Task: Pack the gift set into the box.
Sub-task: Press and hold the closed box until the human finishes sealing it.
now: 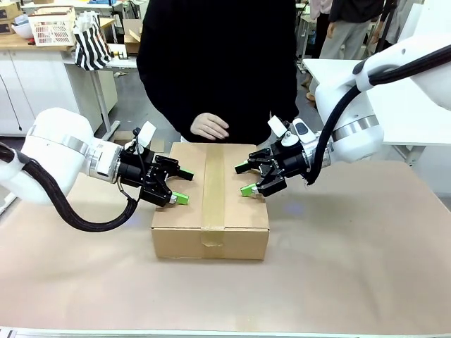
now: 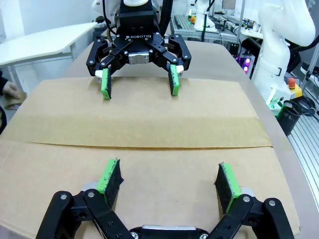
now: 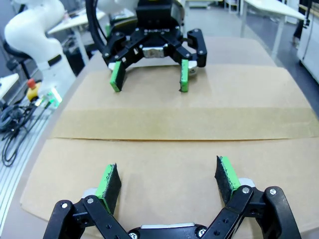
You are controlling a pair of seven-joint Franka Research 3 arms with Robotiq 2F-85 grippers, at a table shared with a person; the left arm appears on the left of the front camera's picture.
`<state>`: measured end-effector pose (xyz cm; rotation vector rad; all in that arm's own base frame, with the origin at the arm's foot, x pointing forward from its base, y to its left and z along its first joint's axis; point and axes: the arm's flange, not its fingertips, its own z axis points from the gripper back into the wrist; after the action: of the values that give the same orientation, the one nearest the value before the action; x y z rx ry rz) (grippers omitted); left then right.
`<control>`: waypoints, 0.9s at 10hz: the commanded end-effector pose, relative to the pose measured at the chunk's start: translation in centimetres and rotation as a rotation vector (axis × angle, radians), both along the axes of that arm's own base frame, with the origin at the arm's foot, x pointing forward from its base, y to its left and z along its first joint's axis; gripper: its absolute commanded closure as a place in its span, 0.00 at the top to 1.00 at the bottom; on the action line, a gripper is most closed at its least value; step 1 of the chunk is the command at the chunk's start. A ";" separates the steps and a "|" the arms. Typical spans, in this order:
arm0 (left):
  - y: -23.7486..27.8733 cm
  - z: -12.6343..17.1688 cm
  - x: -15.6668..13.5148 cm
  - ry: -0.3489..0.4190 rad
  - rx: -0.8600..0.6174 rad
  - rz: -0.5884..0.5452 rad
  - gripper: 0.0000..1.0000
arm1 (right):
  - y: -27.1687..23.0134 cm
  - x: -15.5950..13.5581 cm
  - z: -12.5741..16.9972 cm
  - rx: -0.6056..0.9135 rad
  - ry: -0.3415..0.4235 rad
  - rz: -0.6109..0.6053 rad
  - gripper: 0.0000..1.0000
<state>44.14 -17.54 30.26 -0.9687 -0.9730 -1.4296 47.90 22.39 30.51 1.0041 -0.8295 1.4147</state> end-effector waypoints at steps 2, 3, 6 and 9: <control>0.1 -0.1 -0.3 -0.005 0.002 0.001 1.00 | 0.1 0.0 -0.1 -0.003 -0.001 -0.001 1.00; 0.1 -0.1 -0.3 -0.005 0.002 0.001 1.00 | 0.1 0.0 -0.1 -0.003 -0.001 -0.001 1.00; 0.1 -0.1 -0.3 -0.005 0.002 0.001 1.00 | 0.1 0.0 -0.1 -0.003 -0.001 -0.001 1.00; 1.1 3.5 -0.9 0.312 -0.158 -0.076 1.00 | 0.1 -0.8 4.0 -0.024 0.161 -0.050 1.00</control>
<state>43.40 -17.78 31.25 -1.1491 -0.9169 -1.3505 47.74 22.51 31.64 1.0274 -0.7943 1.3654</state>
